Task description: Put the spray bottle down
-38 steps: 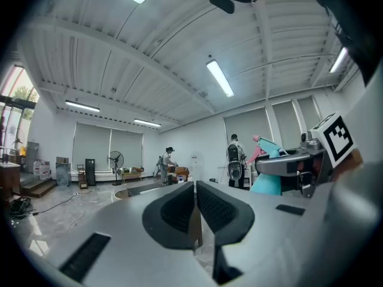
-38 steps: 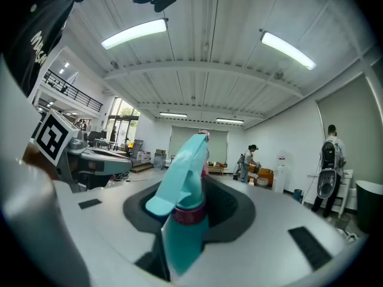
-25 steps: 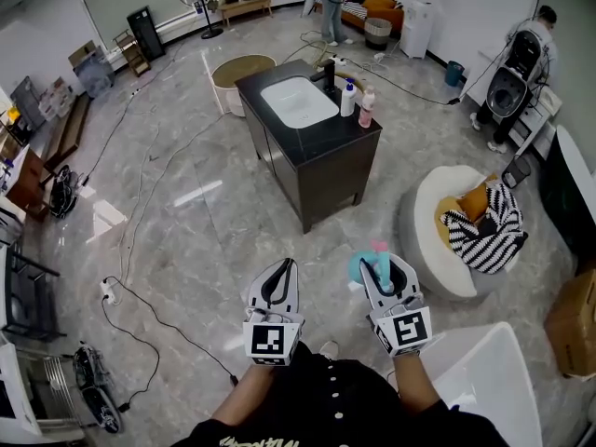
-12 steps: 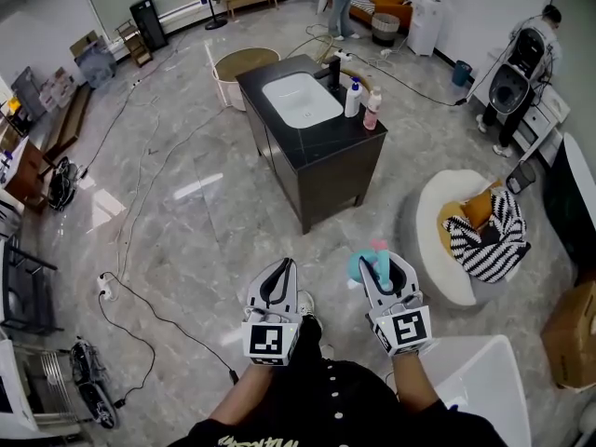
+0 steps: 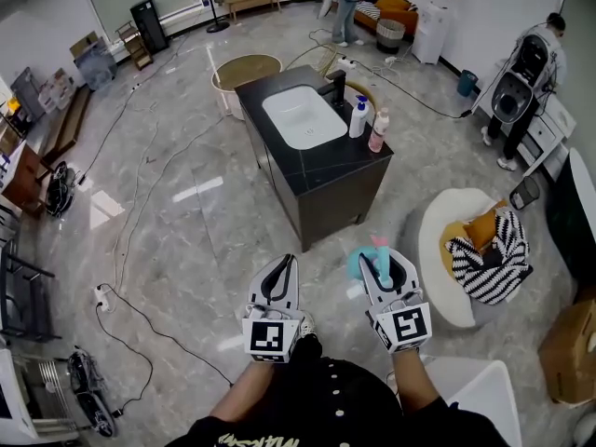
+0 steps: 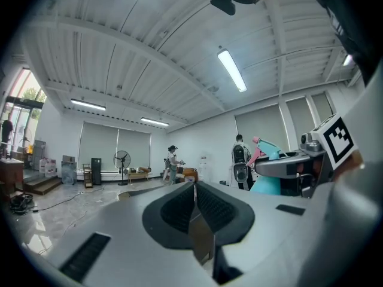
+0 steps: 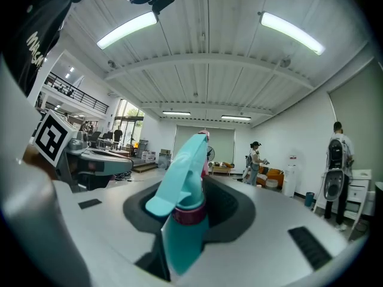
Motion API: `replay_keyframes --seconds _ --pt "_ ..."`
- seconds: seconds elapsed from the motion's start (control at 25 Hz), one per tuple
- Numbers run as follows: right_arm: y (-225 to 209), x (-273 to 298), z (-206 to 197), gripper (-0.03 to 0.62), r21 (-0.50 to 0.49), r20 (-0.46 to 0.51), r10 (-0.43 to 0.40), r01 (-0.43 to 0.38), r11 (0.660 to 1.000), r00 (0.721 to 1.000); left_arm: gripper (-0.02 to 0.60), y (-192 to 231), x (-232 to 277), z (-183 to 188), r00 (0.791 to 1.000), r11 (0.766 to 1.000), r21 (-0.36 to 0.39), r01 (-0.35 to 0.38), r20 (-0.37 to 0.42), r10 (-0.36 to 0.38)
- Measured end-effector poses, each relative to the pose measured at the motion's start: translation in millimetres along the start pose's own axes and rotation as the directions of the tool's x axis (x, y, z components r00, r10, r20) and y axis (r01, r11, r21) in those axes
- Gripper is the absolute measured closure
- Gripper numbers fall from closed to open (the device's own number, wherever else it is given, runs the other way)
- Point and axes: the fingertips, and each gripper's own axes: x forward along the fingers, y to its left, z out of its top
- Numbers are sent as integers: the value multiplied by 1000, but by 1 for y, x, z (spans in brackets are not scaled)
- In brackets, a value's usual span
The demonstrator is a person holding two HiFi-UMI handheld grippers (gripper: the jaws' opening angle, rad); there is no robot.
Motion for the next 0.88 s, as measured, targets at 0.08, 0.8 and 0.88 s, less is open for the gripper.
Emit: replay_keyframes --seconds 0.08,0.8,0.88 --pt "-8 17 3 468 0 3 3 -3 1000 1000 560 9 16 3 1000 1000 2 -4 -4 4" --pt "-45 150 -2 468 -6 0 -6 6 1000 1000 560 90 124 3 1000 1000 3 10 0 -10" --pt "-48 158 -3 468 -5 0 -11 11 1000 1000 560 95 129 6 1000 1000 9 11 8 -11"
